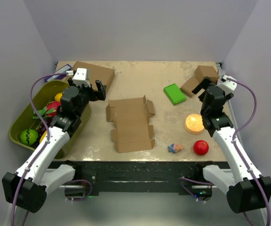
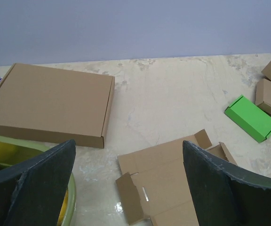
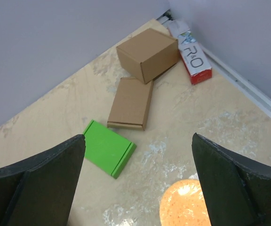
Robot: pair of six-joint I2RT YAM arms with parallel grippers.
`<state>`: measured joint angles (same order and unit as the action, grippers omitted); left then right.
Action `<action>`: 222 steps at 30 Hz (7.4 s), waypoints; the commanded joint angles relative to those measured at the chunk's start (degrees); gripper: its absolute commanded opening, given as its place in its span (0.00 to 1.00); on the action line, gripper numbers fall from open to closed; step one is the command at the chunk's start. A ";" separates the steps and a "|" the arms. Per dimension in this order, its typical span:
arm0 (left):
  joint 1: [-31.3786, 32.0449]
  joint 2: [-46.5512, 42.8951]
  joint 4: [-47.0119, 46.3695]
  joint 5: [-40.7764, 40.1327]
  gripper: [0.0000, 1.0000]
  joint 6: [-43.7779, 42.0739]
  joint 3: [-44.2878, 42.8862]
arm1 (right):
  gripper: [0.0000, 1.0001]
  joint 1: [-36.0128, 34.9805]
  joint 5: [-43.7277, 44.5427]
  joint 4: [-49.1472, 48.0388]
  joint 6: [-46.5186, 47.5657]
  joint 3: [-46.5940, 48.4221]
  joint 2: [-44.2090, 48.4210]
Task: Fold the paper box
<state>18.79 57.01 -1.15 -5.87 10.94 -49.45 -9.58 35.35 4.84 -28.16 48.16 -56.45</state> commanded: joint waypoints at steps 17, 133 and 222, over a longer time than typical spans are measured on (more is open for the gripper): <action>-0.15 5.20 -0.26 5.43 0.97 0.05 -1.26 | 0.93 -32.60 -7.85 21.16 6.63 30.03 -36.00; 21.55 -11.74 -22.32 1.84 0.00 -23.41 19.83 | 0.99 -21.98 -55.28 -31.73 -62.35 -5.79 -12.89; 26.21 -8.59 -23.02 0.86 0.00 -18.06 20.01 | 0.32 -14.59 -40.37 -36.74 -61.92 -20.13 -17.12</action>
<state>44.71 48.60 -18.96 -6.96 -9.37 -29.08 -24.01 -8.38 -27.77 -90.39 27.62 -72.49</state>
